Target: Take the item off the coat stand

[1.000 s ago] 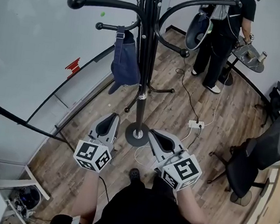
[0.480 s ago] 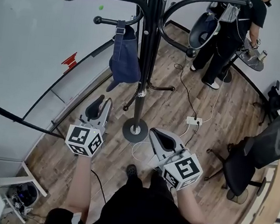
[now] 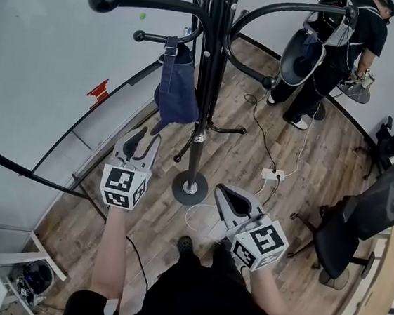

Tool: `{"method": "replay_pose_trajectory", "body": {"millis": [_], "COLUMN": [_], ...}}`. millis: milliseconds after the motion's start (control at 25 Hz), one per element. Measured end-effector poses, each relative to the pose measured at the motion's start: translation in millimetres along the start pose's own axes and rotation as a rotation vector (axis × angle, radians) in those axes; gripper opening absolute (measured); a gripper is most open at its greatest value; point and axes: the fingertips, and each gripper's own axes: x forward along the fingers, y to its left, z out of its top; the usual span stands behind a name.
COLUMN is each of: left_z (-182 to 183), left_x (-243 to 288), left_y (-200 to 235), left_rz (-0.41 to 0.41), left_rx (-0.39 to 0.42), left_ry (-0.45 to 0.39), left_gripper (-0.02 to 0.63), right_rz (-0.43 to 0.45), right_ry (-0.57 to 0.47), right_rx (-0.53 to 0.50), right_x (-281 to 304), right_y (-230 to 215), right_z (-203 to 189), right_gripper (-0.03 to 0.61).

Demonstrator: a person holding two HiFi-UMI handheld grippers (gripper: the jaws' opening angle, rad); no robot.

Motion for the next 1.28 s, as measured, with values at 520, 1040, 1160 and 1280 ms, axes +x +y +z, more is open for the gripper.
{"method": "replay_pose_trajectory", "body": {"millis": [520,1040,1160,1280], "left_z": [-5.6,-0.7,0.2,1.1], "left_x": [20.0,18.3,17.1,15.0], "left_y": [-2.7,-15.0,-21.3,-25.0], "left_rz": [0.0,-0.016,-0.023,-0.025], "left_rx": [0.141,0.194,0.233,0.248], "left_ry": [0.055,0.052,0.057,0.06], "left_gripper": [0.144,0.064,0.048,0.038], "right_rz": [-0.03,-0.035,-0.033,-0.034], "right_ry": [-0.016,-0.019,-0.023,-0.022], "right_rx": [0.045,0.095,0.099,0.103], "right_x": [-3.6,-11.3,-13.1,-15.4], "right_y": [-3.3,-4.3,-4.1,-4.6], "right_z": [1.9,-4.2,-3.7,-4.8], "right_gripper": [0.031,0.031,0.031,0.031]}}
